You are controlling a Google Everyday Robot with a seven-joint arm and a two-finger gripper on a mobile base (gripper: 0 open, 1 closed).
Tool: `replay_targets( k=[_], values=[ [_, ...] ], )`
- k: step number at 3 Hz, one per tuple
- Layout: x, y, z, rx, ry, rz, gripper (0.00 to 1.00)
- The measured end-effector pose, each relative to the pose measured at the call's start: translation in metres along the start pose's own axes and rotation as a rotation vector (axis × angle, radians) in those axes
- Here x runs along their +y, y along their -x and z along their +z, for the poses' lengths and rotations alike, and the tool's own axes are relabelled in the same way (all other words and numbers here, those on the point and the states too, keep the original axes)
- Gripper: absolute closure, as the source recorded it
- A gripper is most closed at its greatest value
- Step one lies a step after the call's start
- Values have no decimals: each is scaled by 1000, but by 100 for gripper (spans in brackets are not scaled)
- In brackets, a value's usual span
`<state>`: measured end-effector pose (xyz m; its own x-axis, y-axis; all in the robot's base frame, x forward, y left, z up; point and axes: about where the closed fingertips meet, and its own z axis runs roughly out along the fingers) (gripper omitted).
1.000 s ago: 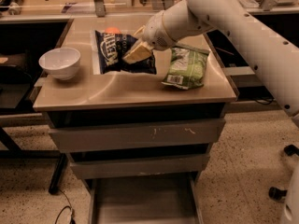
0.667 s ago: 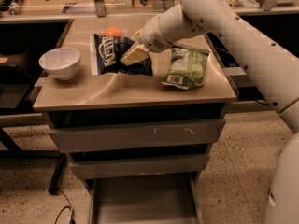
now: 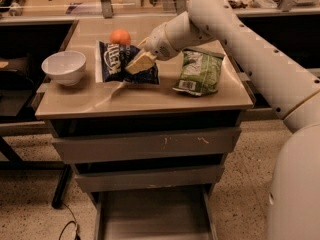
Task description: Pick blue chip bag from bottom drawer and place on counter
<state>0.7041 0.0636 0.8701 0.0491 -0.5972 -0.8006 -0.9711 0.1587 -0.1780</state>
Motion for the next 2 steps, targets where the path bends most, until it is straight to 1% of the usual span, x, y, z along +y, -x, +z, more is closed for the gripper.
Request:
replay_targets(
  k=[1, 2],
  values=[
    [-2, -5, 6, -13, 8, 22, 100],
    [-2, -5, 6, -13, 8, 23, 81]
  ],
)
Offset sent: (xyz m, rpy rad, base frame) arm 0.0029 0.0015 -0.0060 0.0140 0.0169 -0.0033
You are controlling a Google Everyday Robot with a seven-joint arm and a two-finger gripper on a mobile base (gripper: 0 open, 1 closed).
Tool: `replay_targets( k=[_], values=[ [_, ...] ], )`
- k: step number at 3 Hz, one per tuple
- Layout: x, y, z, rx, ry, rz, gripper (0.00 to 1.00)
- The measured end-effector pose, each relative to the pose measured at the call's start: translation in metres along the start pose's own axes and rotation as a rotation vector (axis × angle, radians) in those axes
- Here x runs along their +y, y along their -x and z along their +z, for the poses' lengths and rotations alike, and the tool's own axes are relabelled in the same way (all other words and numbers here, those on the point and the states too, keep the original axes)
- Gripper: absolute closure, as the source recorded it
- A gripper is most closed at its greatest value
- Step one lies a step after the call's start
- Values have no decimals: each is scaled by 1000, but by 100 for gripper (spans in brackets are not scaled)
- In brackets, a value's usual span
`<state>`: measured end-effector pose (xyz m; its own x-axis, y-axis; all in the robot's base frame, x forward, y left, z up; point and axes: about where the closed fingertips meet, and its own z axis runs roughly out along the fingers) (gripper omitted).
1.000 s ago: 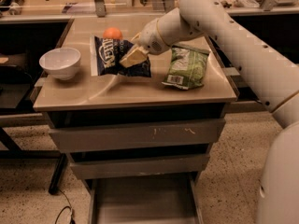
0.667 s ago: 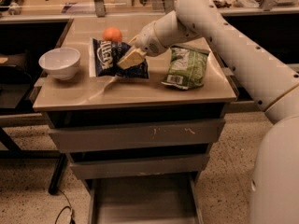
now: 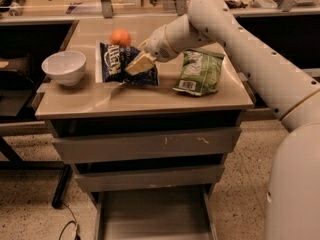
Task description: Pick blue chip bag from bottom drawer and place on counter
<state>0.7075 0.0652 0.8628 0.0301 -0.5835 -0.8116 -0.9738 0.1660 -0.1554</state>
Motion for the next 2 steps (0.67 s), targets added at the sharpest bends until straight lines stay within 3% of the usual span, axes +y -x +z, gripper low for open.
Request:
replay_targets(
  k=[2],
  values=[
    [0, 0, 0, 0, 0, 0, 35]
  ],
)
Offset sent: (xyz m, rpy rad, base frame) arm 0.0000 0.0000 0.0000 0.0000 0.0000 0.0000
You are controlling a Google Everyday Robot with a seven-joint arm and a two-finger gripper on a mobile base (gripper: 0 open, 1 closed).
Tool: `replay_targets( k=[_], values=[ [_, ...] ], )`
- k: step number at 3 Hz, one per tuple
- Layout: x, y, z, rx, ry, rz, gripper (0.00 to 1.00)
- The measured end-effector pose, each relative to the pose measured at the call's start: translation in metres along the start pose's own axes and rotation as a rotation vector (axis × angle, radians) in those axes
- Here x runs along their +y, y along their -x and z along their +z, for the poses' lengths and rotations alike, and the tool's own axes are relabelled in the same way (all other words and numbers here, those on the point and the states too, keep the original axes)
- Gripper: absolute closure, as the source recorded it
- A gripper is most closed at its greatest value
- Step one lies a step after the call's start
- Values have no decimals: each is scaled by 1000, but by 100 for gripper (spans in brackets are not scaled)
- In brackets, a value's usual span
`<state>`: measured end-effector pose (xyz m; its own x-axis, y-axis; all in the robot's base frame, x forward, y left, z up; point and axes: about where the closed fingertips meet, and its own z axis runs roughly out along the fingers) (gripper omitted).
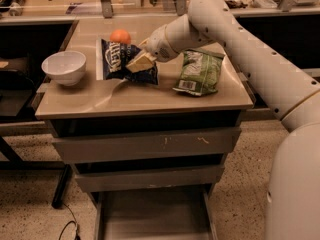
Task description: Pick blue chip bag from bottom drawer and place on counter
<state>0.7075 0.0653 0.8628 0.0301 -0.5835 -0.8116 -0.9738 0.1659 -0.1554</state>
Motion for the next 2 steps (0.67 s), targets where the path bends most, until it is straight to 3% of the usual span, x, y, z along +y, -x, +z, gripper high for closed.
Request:
replay_targets(
  k=[1, 2],
  values=[
    [0, 0, 0, 0, 0, 0, 12],
    [0, 0, 0, 0, 0, 0, 0]
  ],
)
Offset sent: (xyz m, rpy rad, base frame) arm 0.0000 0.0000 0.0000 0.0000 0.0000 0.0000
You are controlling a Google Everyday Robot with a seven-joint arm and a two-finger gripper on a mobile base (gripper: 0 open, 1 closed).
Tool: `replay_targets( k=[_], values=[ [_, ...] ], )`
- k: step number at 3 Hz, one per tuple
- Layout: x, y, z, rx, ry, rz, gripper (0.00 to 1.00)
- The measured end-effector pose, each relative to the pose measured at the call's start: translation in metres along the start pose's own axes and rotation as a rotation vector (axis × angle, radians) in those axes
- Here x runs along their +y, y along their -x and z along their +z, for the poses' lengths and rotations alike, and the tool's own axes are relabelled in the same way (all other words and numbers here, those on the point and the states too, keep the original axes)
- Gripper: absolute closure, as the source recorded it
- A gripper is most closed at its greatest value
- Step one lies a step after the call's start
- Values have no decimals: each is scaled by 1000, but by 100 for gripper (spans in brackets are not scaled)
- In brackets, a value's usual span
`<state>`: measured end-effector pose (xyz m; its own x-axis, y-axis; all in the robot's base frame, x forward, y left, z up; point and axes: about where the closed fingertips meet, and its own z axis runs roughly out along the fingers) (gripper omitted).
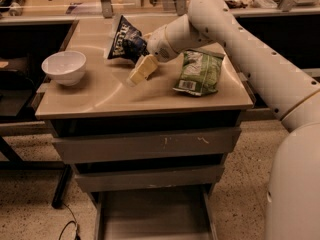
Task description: Pick blue chip bag from bottom drawer and place on counter
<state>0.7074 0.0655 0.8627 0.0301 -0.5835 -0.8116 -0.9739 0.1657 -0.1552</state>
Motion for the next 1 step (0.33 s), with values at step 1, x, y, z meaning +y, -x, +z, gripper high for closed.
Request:
replay_targets(
  k=[1],
  values=[
    [0, 0, 0, 0, 0, 0, 0]
  ],
)
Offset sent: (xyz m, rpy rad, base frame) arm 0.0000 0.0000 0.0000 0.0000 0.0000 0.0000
